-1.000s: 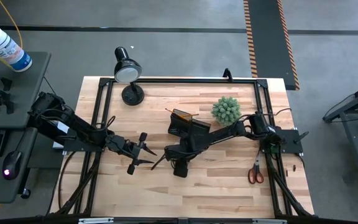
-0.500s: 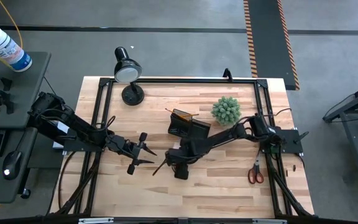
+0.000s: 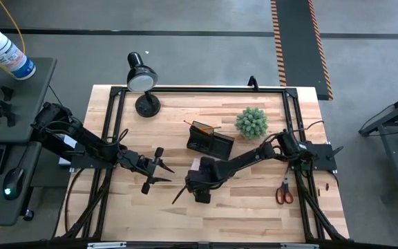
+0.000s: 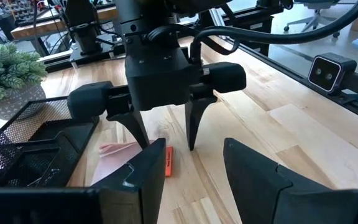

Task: Pick and place office supplies into organizer
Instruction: Adjust the pink sticky notes, then put the orange eraser into the black desk organizer

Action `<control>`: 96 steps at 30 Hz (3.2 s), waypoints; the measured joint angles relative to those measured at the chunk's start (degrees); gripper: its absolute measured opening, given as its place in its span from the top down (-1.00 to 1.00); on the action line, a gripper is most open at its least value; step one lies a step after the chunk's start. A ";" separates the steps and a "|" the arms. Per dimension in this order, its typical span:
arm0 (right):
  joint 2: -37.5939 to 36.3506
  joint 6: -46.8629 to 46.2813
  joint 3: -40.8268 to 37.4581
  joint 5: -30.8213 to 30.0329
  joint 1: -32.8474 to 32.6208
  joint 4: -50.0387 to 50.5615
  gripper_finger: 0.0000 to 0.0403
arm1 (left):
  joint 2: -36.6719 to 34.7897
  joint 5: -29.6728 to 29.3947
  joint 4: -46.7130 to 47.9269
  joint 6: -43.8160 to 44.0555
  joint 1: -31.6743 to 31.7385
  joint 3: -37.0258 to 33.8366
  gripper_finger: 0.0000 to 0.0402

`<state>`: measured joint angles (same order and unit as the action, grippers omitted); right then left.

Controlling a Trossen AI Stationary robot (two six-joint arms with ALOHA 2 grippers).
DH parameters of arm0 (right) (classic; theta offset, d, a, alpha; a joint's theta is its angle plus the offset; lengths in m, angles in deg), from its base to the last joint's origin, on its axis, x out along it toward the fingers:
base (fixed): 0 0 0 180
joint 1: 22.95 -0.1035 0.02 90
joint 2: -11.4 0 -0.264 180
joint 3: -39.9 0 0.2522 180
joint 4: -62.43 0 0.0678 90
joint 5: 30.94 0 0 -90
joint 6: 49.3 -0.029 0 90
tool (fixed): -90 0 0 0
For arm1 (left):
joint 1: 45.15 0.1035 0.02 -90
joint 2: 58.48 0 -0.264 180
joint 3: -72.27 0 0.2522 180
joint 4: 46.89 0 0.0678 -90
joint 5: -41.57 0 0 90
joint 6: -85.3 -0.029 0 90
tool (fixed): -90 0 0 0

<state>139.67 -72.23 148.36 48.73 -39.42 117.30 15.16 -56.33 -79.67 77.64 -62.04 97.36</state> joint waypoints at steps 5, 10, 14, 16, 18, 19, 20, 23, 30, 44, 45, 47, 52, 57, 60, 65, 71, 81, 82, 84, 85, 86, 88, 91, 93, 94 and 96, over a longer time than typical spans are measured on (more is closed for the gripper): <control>0.00 -0.38 0.00 -2.12 -0.31 0.12 -0.17 | 0.00 0.00 0.00 0.00 0.00 0.00 0.25; 0.02 -0.62 0.00 -2.98 -0.30 0.23 -0.01 | 0.00 0.00 0.02 -0.06 0.00 0.00 0.25; 0.02 -0.62 0.00 -2.82 -0.03 0.64 0.10 | 0.00 0.00 0.02 -0.50 0.00 0.00 0.25; 0.02 -0.87 0.02 -2.61 0.07 1.04 0.14 | 0.00 0.00 0.02 -0.52 0.00 0.00 0.25; 0.02 -1.49 0.07 -1.27 0.53 1.75 0.16 | 0.00 0.02 0.02 -0.52 0.00 0.00 0.25; 0.00 -1.86 0.07 -0.66 0.79 2.15 0.16 | 0.00 0.00 0.02 -0.52 0.00 0.00 0.25; -0.02 -2.01 0.07 -0.34 0.98 2.44 0.16 | 0.00 0.00 0.02 -0.52 0.00 0.00 0.25; -0.02 -2.07 0.09 -0.16 1.25 3.21 0.11 | 0.00 0.00 0.02 -0.57 0.00 0.00 0.25; -0.02 -1.66 0.07 0.50 1.53 3.40 -0.10 | 0.01 0.00 0.02 -0.66 0.00 0.00 0.25; -0.20 0.50 0.11 -2.03 -0.09 3.39 -0.30 | 0.02 0.00 0.02 -0.94 0.00 0.00 0.25; -0.20 0.56 0.32 -2.13 -0.09 3.58 -0.29 | 0.01 0.00 0.02 -0.94 0.00 0.00 0.25; -0.17 0.89 0.65 -2.44 -0.13 3.86 -0.28 | 0.01 0.00 0.02 -0.96 0.00 0.00 0.25; 0.01 2.23 1.97 -4.35 -0.64 4.54 -0.28 | 0.02 0.00 0.13 -0.96 0.00 0.00 0.25; 0.11 3.07 2.50 -5.93 -1.86 4.60 -0.28 | 0.02 0.00 0.23 -1.05 0.00 0.00 0.25; 0.11 3.05 2.51 -7.04 -2.55 4.56 -0.27 | 0.02 0.00 0.24 -1.05 0.00 0.00 0.25; 0.11 4.17 2.54 -7.44 -3.94 3.14 -0.25 | 0.02 0.00 0.22 -1.03 0.00 0.00 0.25; 0.10 4.34 2.60 -5.39 -3.18 1.78 -0.21 | 0.02 0.00 0.22 -1.03 0.00 0.00 0.25; 0.00 2.95 2.64 1.58 0.82 1.28 -0.21 | 0.02 0.32 0.22 -1.00 0.00 0.00 0.25; 0.00 2.52 2.64 2.89 1.17 1.28 -0.20 | 0.02 0.66 0.22 -1.01 0.00 0.00 0.25; 0.01 2.03 2.64 4.84 1.58 1.18 -0.18 | 0.02 0.89 0.22 -1.01 0.00 0.00 0.25; 0.05 1.97 2.64 5.34 1.72 1.17 -0.16 | 0.02 0.93 0.22 -1.01 0.00 0.00 0.25; 0.26 1.96 2.69 5.48 1.84 1.11 -0.15 | 0.02 1.00 0.22 -1.01 0.00 0.00 0.25; 0.94 1.76 2.93 6.03 1.90 0.95 -0.12 | 0.02 1.01 0.22 -1.01 0.00 0.00 0.25; 2.58 1.45 3.10 6.17 1.88 0.86 -0.07 | 0.02 1.01 0.20 -1.01 0.00 0.00 0.25; 3.71 1.49 3.15 6.42 1.88 1.07 -0.03 | 0.02 1.03 0.20 -1.01 0.00 0.00 0.25; 4.19 1.52 3.16 6.49 1.88 1.08 -0.02 | 0.02 1.03 0.20 -1.01 0.00 0.00 0.25; 4.66 1.56 3.19 6.67 1.88 1.10 0.03 | 0.02 1.03 0.20 -1.01 0.00 0.00 0.25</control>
<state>144.33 -70.67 151.55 55.40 -37.54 118.41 15.19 -55.30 -79.47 76.63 -62.04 97.36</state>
